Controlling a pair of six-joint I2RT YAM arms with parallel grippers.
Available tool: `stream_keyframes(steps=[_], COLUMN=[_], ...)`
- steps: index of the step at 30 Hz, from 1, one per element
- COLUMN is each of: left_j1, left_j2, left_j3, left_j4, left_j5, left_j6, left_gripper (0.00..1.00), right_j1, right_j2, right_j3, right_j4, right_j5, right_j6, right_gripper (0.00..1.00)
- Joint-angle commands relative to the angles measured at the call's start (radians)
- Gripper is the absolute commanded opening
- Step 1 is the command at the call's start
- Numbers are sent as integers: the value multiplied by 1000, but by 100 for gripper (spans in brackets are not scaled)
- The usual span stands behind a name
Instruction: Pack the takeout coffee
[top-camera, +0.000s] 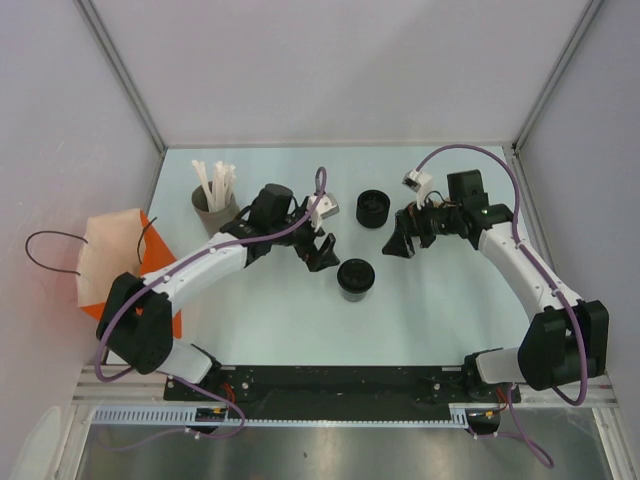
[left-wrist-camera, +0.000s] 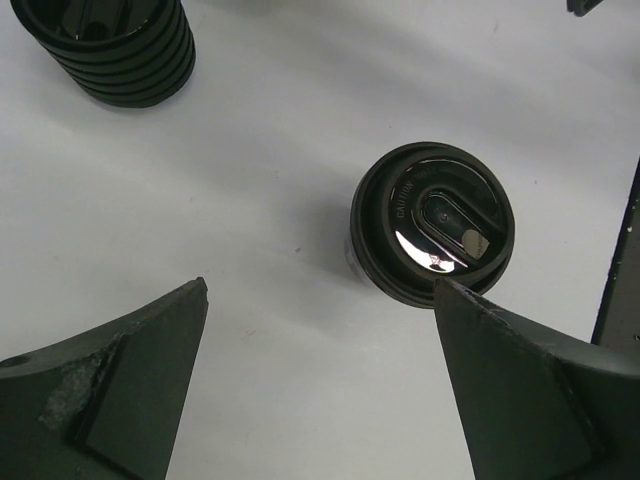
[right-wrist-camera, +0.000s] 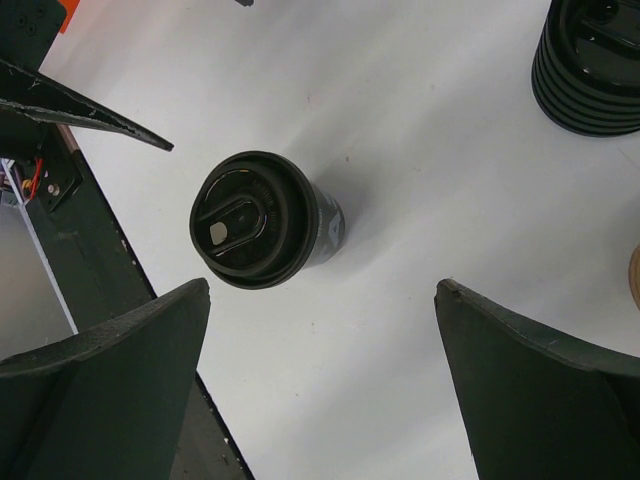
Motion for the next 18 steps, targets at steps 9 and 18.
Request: stream_keyframes(steps=[9,18], left_j1=[-31,-54], left_j2=[38,77], left_j3=[26,50], left_j4=[29,13], left_j5=[42,69], left_j6=[-47,-67], left_gripper=[100,100], right_j1=[53,66], right_j2=[21,41], right_j3=[-8,-10], right_j4=[22,14], right_j5=[1,21], right_j6=[-36,-54], right_gripper=[100,100])
